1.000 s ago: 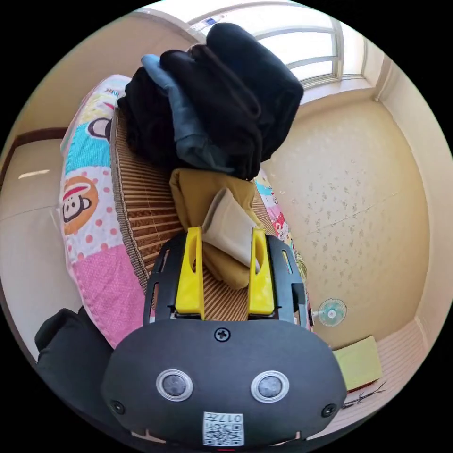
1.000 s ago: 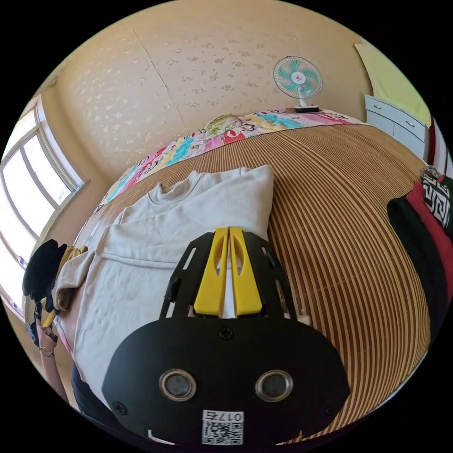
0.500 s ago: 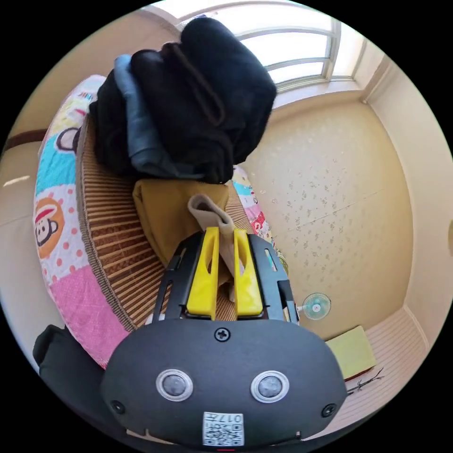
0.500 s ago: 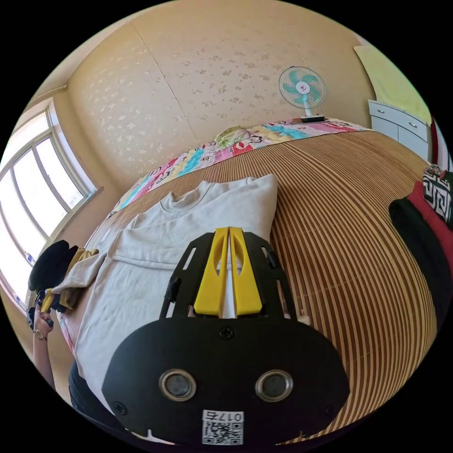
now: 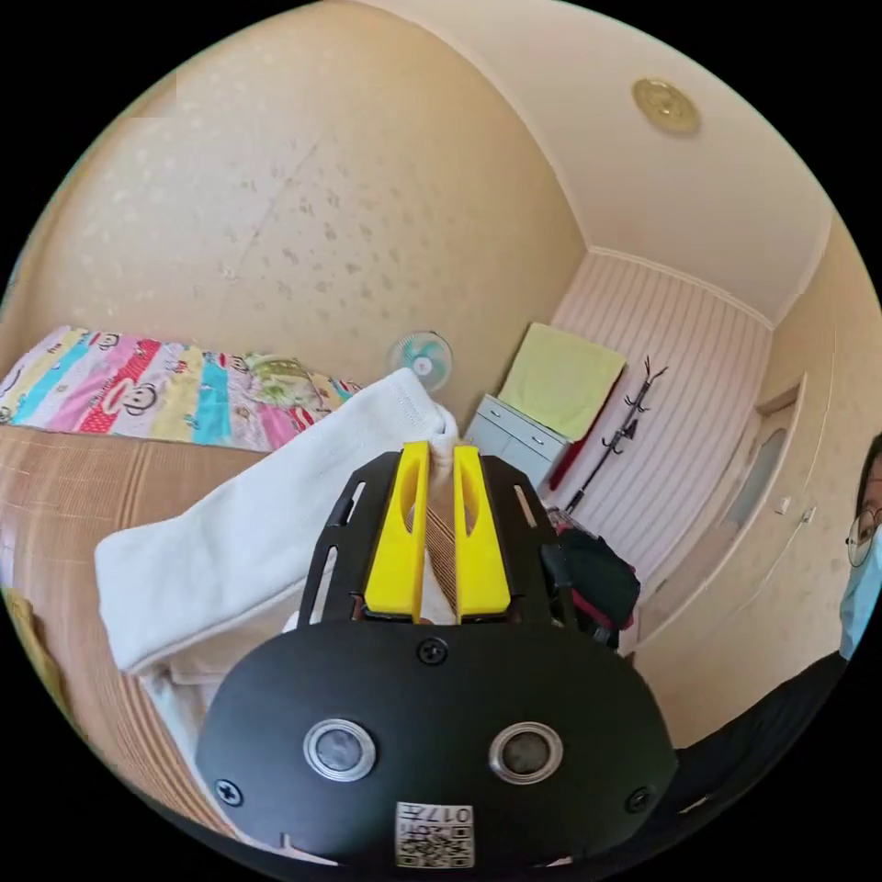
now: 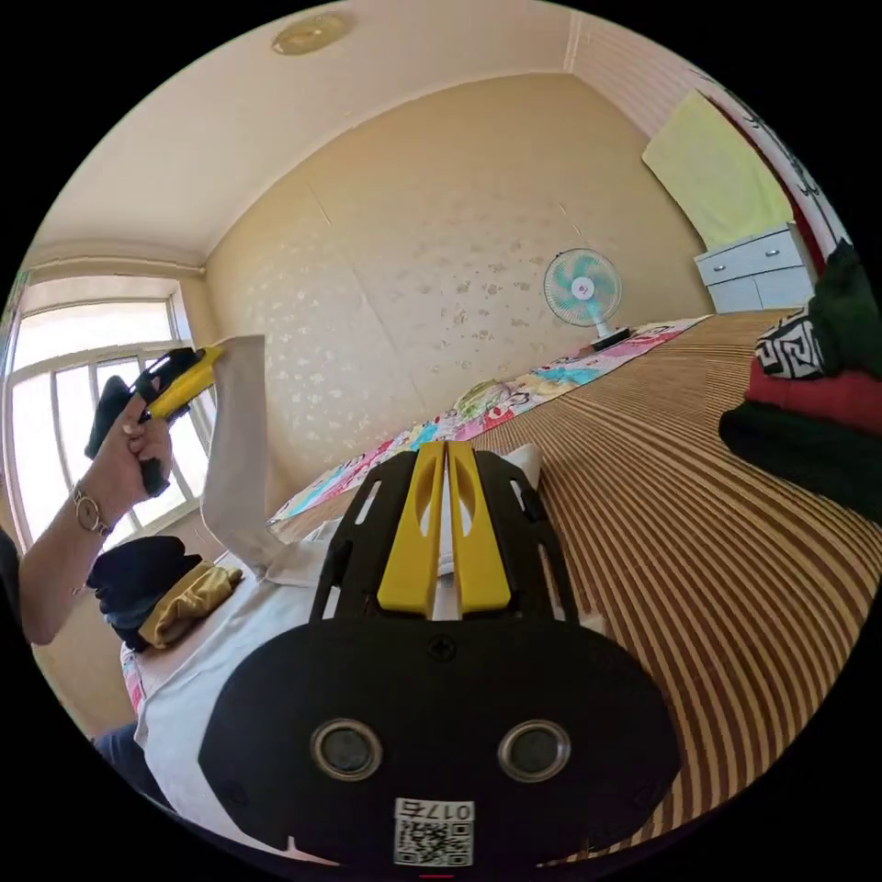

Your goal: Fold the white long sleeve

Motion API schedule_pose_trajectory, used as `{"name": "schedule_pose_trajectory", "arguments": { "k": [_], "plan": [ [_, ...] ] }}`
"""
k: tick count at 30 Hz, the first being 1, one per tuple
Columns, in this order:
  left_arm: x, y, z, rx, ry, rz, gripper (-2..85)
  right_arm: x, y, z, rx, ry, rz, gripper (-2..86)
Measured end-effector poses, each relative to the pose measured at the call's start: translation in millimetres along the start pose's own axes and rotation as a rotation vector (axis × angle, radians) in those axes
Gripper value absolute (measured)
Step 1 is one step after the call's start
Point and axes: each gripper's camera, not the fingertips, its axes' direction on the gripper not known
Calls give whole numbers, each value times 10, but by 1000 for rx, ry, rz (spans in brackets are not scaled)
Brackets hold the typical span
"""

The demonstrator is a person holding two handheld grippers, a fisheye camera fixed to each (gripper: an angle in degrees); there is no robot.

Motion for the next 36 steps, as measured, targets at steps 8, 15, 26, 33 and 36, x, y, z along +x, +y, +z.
{"name": "schedule_pose_trajectory", "arguments": {
  "k": [8, 15, 26, 33, 36],
  "plan": [
    [-285, 1627, 2511, -475, 183, -184, 87, 7, -380, 108, 60, -30, 126, 5],
    [119, 1804, 1100, -371, 78, -49, 101, -422, -671, 657, -66, -4, 34, 33],
    [359, 2798, -1693, -411, -410, -187, 120, -905, -948, 1445, -215, 18, -35, 33],
    [80, 3361, -1969, -511, -278, -365, 135, -1508, -1305, 2101, -499, 136, -171, 8],
    [106, 3443, -1987, -496, -262, -383, 124, -2147, -1449, 1948, -573, 176, -302, 3]
  ]
}}
